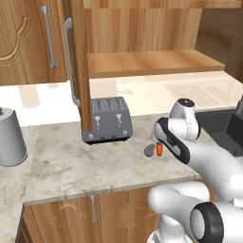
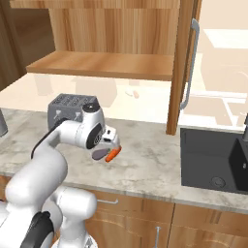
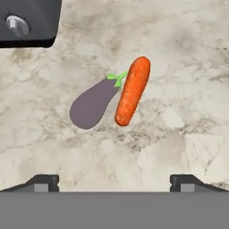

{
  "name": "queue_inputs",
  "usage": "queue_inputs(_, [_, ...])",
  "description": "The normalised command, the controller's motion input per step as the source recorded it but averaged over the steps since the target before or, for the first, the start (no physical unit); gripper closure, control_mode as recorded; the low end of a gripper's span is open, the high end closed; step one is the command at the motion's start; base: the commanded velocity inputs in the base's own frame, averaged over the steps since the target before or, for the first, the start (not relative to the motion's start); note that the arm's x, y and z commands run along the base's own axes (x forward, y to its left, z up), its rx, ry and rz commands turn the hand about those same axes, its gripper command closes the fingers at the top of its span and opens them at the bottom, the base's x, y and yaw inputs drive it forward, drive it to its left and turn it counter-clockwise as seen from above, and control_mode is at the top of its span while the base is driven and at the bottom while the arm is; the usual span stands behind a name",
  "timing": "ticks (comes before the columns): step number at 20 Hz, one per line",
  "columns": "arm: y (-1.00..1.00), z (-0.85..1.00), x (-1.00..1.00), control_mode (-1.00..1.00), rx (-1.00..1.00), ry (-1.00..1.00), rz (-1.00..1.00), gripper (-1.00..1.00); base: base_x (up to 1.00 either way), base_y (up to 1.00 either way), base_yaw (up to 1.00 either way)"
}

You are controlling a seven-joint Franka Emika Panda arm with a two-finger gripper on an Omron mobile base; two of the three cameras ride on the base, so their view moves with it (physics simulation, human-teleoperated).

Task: Pick the eggplant, carrot from the counter and place them in the cabinet. Then close the cabinet.

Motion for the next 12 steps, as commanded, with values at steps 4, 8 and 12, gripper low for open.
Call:
queue_inputs(4, [-0.01, -0.44, 0.52, -1.00, 0.00, 0.00, 0.00, -1.00, 0.00, 0.00, 0.00])
queue_inputs(8, [-0.18, -0.46, 0.35, -1.00, 0.01, 0.01, 0.00, -1.00, 0.00, 0.00, 0.00])
queue_inputs(12, [-0.19, -0.40, 0.33, -1.00, 0.02, 0.00, -0.01, -1.00, 0.00, 0.00, 0.00])
